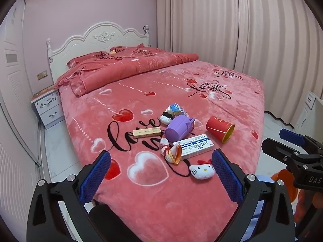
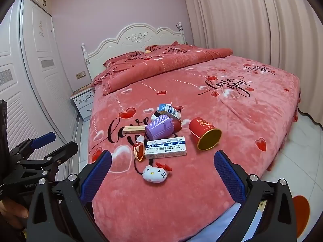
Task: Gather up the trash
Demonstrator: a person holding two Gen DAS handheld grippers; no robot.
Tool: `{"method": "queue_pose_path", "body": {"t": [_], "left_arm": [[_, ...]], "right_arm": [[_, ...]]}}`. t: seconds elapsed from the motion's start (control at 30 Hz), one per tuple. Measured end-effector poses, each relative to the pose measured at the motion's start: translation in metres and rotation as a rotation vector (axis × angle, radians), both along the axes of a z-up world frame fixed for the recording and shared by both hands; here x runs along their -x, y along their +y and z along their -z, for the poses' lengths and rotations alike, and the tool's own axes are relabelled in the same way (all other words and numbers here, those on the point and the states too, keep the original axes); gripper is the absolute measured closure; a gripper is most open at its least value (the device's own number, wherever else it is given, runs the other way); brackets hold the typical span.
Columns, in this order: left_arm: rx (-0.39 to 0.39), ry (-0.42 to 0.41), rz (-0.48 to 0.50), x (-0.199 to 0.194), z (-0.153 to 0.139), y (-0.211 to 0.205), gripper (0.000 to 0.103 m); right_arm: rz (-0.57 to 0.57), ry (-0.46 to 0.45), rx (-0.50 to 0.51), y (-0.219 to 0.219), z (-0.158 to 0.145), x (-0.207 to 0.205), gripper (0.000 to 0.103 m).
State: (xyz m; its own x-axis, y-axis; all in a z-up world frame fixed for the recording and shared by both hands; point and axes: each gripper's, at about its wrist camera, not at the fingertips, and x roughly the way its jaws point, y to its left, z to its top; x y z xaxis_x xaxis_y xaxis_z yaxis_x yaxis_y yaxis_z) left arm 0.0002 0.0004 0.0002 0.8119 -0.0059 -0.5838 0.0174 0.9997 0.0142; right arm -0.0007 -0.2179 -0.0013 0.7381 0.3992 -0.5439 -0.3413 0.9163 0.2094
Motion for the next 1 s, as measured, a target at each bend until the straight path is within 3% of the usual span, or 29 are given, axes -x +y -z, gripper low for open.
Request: {"method": "queue_pose_path", "body": {"t": [1.0], "left_arm": [[0.006, 0.009, 0.000, -0.001, 0.010, -0.003, 0.005]], "right_arm": [[0.000, 0.008, 0.007, 0.001, 0.000, -0.003, 0.004]]}}
